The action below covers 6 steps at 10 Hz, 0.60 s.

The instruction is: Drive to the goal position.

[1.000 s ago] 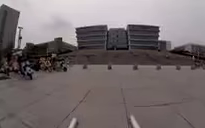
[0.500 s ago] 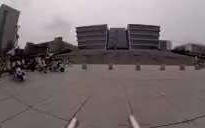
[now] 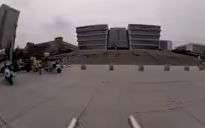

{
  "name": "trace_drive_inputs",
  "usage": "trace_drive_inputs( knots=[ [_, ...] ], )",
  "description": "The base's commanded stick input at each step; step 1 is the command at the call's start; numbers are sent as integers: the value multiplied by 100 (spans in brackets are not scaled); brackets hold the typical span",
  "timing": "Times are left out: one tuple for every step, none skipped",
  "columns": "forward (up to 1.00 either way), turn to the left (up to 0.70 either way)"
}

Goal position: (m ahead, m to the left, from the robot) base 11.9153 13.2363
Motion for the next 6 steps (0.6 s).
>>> trace_drive_inputs(
  knots=[
    [100, 0],
    [100, 0],
    [100, 0],
    [100, 0],
    [100, 0],
    [100, 0]
  ],
)
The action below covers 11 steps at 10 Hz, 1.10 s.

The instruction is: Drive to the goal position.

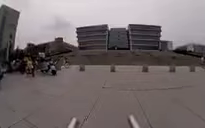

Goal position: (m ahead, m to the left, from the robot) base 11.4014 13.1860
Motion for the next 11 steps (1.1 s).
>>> trace_drive_inputs(
  knots=[
    [100, 0],
    [100, 0],
    [100, 0],
    [100, 0],
    [100, 0],
    [100, 0],
    [100, 0],
    [100, 0],
    [100, 0],
    [100, 0],
    [100, 0]
  ],
)
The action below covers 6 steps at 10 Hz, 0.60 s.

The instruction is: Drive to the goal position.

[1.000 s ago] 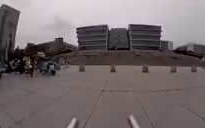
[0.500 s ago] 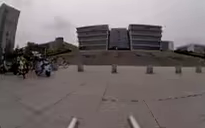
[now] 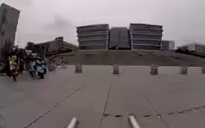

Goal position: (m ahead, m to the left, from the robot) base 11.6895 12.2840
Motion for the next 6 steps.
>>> trace_drive_inputs(
  knots=[
    [100, 0],
    [100, 0],
    [100, 0],
    [100, 0],
    [100, 0],
    [100, 0]
  ],
)
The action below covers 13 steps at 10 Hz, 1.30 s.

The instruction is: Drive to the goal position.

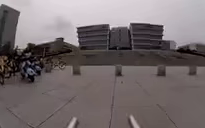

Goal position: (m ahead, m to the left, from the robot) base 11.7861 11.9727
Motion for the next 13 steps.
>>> trace_drive_inputs(
  knots=[
    [100, 0],
    [100, 0],
    [100, 0],
    [100, 0],
    [100, 0],
    [100, 0],
    [100, 0],
    [100, 0],
    [100, 0],
    [100, 0],
    [100, 0],
    [100, 0],
    [100, 0]
  ],
)
